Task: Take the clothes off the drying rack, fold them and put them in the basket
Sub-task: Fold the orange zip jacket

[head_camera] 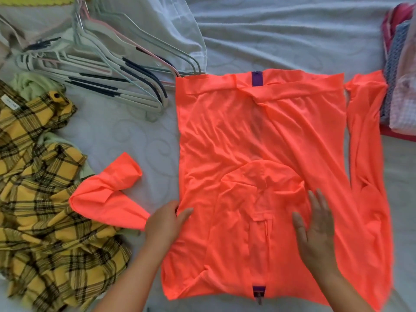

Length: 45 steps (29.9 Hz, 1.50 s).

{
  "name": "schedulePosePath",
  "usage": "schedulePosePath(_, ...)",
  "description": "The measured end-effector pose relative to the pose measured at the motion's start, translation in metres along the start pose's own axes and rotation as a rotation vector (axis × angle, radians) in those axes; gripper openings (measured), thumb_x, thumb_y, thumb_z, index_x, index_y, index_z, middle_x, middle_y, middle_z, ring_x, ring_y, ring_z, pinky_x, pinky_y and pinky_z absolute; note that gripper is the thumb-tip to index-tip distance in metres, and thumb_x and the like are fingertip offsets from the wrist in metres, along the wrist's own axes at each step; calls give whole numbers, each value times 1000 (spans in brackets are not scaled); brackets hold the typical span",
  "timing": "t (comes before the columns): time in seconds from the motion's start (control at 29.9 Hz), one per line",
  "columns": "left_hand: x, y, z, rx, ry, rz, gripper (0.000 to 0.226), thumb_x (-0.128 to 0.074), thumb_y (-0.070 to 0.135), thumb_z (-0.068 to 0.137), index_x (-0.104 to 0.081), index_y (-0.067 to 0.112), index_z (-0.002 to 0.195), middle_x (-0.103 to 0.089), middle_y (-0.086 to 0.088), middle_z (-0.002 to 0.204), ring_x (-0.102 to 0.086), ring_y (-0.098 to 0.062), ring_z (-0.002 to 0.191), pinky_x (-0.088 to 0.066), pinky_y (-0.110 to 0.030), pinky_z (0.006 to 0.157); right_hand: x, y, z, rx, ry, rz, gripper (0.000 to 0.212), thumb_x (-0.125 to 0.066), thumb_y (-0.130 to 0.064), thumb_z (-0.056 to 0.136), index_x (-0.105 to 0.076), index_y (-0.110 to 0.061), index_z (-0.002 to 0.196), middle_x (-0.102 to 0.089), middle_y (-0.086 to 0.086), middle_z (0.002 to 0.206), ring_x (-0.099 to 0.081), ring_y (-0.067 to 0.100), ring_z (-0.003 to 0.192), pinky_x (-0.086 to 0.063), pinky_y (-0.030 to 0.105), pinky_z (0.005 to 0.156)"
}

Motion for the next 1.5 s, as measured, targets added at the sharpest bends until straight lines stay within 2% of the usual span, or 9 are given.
schedulePosePath(0.1,-12,-24,-26,66,92,-150,20,-63,28,86,-55,13,77,-66,-18,86,-63,-35,87,-40,-38,66,28,65,-31,-190,-37,-159,90,-14,-69,89,-34,4,137,-36,29,142,-35,40,130,-29,54,106)
schedulePosePath(0.27,-7,-48,-31,136,163,-119,20,-70,21,80,-55,10,79,-65,-18,85,-62,-36,86,-38,-37,64,41,103,-59,-66,-190,-375,75,-12,-63,93,-37,-5,132,-40,25,139,-37,37,122,-27,45,99)
schedulePosePath(0.37,-7,-34,-31,-20,268,64,44,-79,20,69,-55,1,101,-59,-21,95,-57,-39,92,-47,-46,76,40,92,-52,-25,-171,-375,71,-12,-61,93,-36,-8,134,-36,22,142,-31,33,128,-16,35,110)
schedulePosePath(0.47,-20,5,-43,-383,398,200,54,-55,36,76,-46,10,122,-52,-16,121,-45,-32,109,-38,-44,91,31,73,-39,48,-195,-375,67,-12,-56,95,-34,-9,138,-33,17,146,-28,29,133,-6,30,115)
schedulePosePath(0.6,-55,24,-48,-471,179,353,62,-34,58,76,-44,23,125,-55,-5,132,-42,-22,114,-35,-36,86,24,78,-29,39,-251,-439,65,-9,-55,96,-34,-13,138,-37,9,146,-11,12,143,-7,34,114)
schedulePosePath(0.7,-56,32,-50,-399,197,327,66,-15,67,87,-46,22,124,-50,-8,135,-42,-26,115,-41,-42,86,33,80,-24,79,-207,-352,60,-13,-53,97,-43,-13,131,-51,11,137,-34,17,131,-18,33,108)
schedulePosePath(0.94,-60,111,-53,-691,234,287,63,-38,53,73,-41,28,130,-36,-1,144,-34,-21,128,-22,-37,103,62,59,102,-6,21,35,45,-38,-32,88,-61,5,102,-61,24,97,-58,39,92,-35,33,83)
schedulePosePath(1.24,71,147,110,-472,433,74,39,-52,11,86,-51,-2,123,-49,-24,132,-47,-39,121,-35,-46,102,63,-6,281,121,-94,-300,45,-46,-19,94,-41,-21,138,-46,24,130,-49,41,115,-41,45,90)
schedulePosePath(1.5,128,146,184,-293,290,482,47,-55,17,90,-41,1,132,-18,-12,154,-35,-41,127,-33,-52,101,87,16,336,-46,89,-464,26,-46,-15,93,-55,0,112,-55,32,117,-54,45,108,-43,45,87)
Point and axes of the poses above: each hand's wrist, its own z-axis towards the middle knuckle, its own x-axis out of the back of the hand, y = z × x, the point moved 3 cm from there along z, towards the middle knuckle
